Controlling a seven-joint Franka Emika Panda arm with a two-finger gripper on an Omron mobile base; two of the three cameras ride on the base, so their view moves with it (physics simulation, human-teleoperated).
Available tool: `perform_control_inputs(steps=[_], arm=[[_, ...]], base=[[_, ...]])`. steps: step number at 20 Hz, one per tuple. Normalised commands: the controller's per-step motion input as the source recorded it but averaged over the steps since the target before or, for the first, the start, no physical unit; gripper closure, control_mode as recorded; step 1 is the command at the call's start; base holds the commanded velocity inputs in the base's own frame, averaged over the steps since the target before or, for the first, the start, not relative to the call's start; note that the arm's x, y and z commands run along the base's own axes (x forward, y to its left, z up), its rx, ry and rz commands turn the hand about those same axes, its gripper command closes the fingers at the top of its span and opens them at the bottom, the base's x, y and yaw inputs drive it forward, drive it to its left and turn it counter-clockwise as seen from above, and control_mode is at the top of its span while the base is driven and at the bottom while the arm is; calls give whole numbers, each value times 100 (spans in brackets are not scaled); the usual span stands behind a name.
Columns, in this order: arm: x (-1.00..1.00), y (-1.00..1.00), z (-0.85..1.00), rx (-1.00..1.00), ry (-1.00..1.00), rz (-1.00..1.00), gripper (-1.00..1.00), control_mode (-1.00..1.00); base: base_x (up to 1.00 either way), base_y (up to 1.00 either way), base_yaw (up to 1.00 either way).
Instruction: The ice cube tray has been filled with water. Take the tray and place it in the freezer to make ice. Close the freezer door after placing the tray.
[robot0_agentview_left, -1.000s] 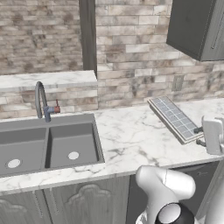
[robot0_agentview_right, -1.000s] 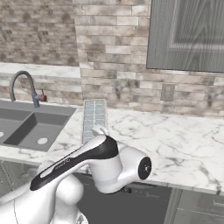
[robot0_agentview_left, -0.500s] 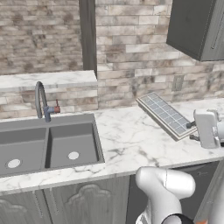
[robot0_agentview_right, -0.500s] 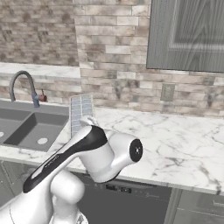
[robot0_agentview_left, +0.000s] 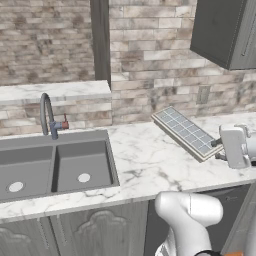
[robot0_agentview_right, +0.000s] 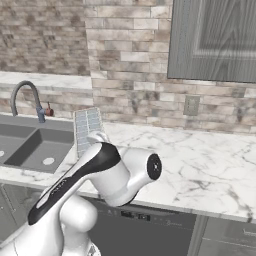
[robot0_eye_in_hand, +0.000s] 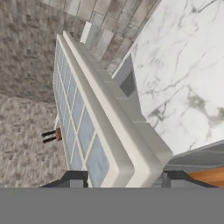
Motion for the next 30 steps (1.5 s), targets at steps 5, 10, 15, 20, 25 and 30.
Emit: perform_control_inputs(steps=[5, 10, 15, 20, 25, 30], arm=[[0, 0, 0, 0, 0, 0, 100, -100], [0, 1, 0, 0, 1, 0, 100, -100], [-27, 0, 0, 0, 0, 0, 100, -100], [-83, 2, 0, 0, -1, 2, 100, -100], [-60, 15, 0, -1, 0, 2, 100, -100], [29, 16, 0, 0, 3, 0, 100, -100]], base=[[0, 0, 0], [0, 0, 0], [0, 0, 0], [0, 0, 0], [0, 0, 0], [0, 0, 0]])
